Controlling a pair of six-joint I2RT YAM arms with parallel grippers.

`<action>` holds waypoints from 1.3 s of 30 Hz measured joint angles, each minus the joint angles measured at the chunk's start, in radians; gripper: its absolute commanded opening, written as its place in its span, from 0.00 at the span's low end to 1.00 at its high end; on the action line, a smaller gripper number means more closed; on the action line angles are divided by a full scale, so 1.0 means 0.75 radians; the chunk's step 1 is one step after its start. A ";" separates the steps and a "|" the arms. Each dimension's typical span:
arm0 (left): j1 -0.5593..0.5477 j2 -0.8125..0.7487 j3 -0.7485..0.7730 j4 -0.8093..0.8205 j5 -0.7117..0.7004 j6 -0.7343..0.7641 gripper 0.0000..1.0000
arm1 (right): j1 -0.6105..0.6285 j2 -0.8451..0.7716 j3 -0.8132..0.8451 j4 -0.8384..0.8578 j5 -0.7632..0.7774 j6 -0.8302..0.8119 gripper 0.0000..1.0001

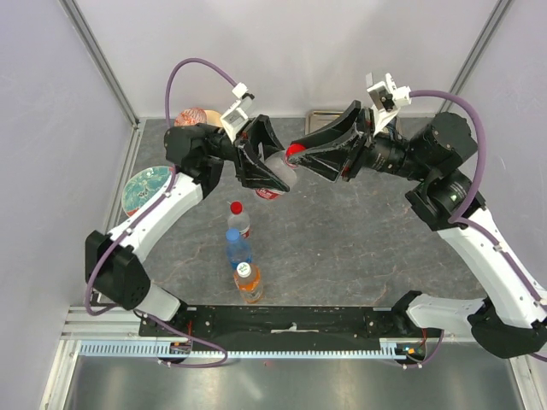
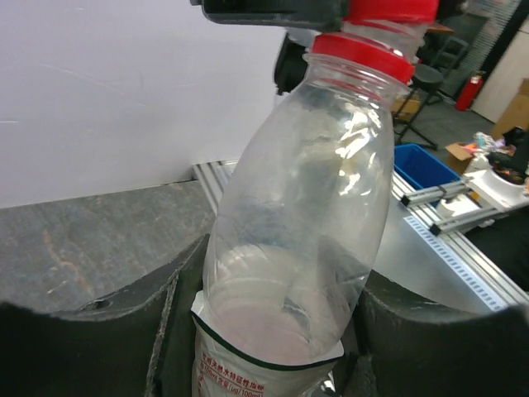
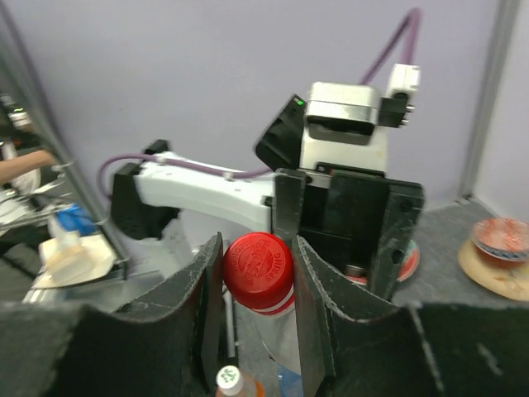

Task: Unscrew the bottle caps

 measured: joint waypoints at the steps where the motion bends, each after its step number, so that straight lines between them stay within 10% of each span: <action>1: 0.003 0.019 0.000 0.115 0.020 -0.087 0.41 | -0.002 0.009 0.000 0.027 -0.054 0.020 0.00; 7: -0.005 0.114 0.055 0.666 0.046 -0.541 0.43 | -0.014 0.064 -0.016 0.293 -0.277 0.246 0.00; 16: -0.007 0.140 0.053 0.713 0.048 -0.652 0.43 | -0.014 0.034 -0.009 0.208 -0.184 0.138 0.00; 30: 0.054 0.114 -0.032 0.027 -0.064 -0.316 0.47 | 0.039 -0.196 0.032 -0.041 0.697 -0.113 0.00; 39: 0.053 -0.222 -0.041 -0.656 -0.405 0.310 0.49 | -0.033 -0.146 -0.523 -0.237 1.265 -0.081 0.00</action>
